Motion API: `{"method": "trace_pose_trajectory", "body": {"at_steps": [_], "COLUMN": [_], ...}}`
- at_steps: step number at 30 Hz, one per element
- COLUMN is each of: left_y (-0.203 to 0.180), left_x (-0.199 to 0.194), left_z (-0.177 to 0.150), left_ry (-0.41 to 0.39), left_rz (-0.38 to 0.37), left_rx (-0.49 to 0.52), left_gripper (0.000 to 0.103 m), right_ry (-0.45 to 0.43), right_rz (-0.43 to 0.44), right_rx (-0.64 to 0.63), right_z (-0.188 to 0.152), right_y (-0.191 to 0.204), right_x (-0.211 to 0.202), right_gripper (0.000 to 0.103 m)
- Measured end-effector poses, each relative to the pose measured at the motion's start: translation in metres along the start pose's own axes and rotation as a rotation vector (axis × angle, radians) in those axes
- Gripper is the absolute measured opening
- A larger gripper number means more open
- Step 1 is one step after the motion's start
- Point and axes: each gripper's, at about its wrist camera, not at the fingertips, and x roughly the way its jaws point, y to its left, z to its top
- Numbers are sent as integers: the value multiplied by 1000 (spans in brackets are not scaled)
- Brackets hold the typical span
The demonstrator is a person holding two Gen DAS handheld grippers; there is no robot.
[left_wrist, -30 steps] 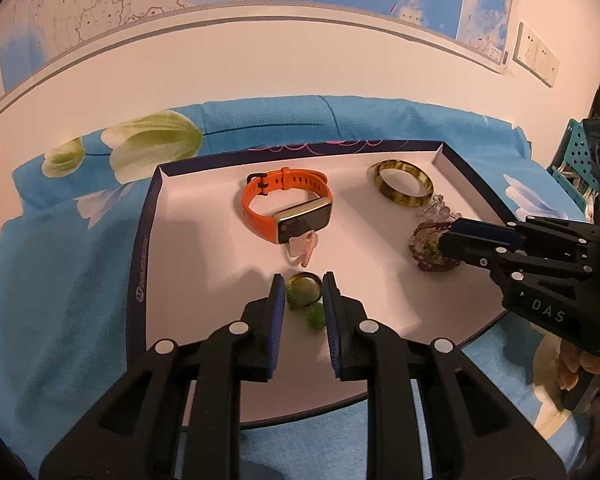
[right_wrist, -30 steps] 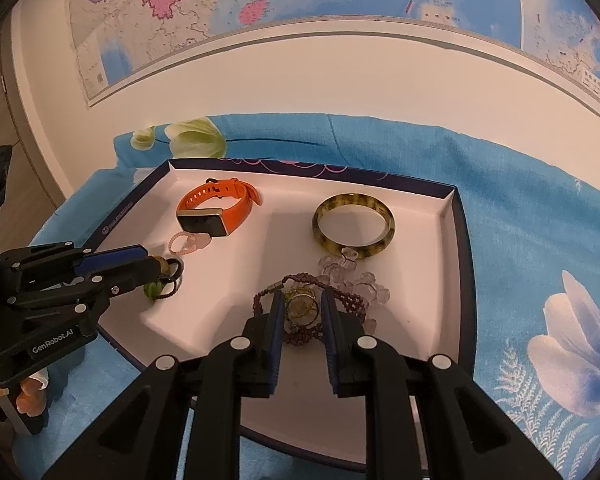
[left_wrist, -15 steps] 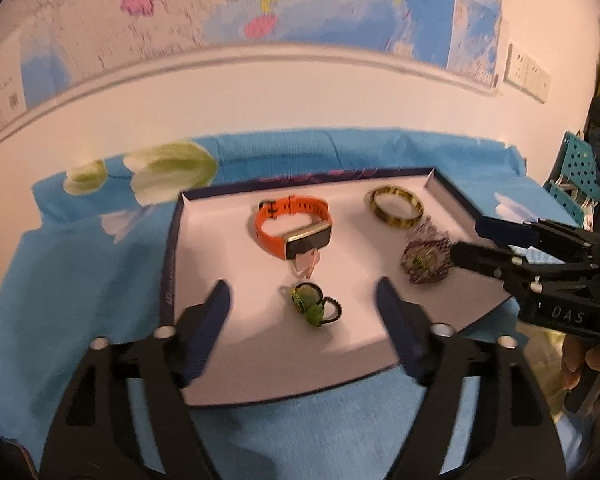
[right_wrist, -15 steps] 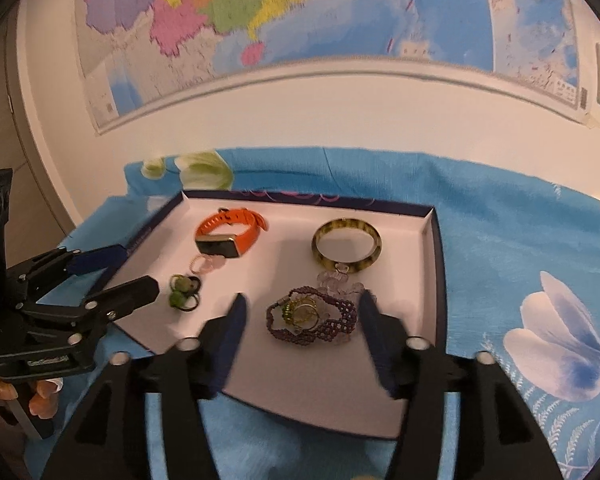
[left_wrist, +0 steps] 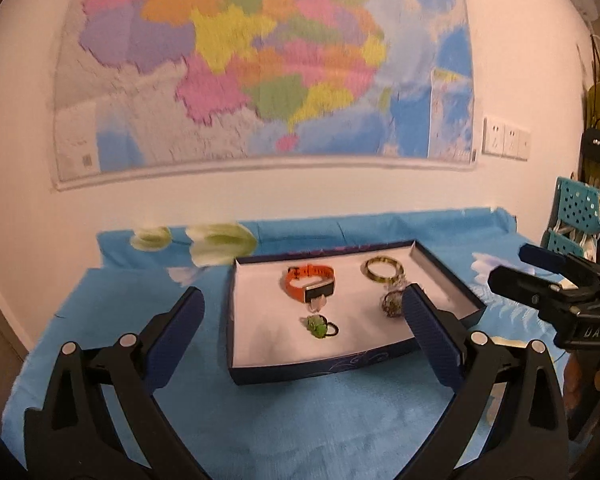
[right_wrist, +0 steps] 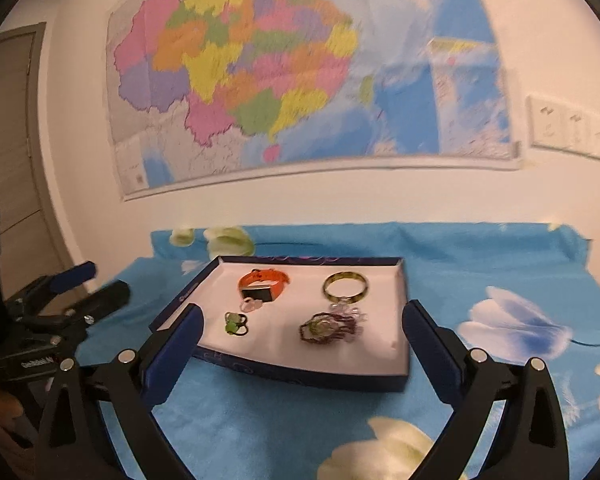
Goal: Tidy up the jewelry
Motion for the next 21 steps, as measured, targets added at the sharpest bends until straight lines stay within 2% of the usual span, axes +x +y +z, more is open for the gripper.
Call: {"method": "trace_pose_trajectory", "body": {"at_steps": [4,8,21], "left_y": [-3,-3,-3], "left_x": [-26,-44,-56], "left_z": [-1,-6,-9], "left_ry": [-48,-74,-113], "left_rz": [21,30,46], "left_rx": [-2,-15,-32], "left_gripper": [97,97,97], "right_ry": [-51,-67,-85], "right_rz": [-21,-17,-29], "right_rx": [-34,-30,-23], "right_z": [-7,-10,-13], "right_y": [7,8,9], "right_x": [-21,-34,-38], "right_gripper": [96,96,96]}}
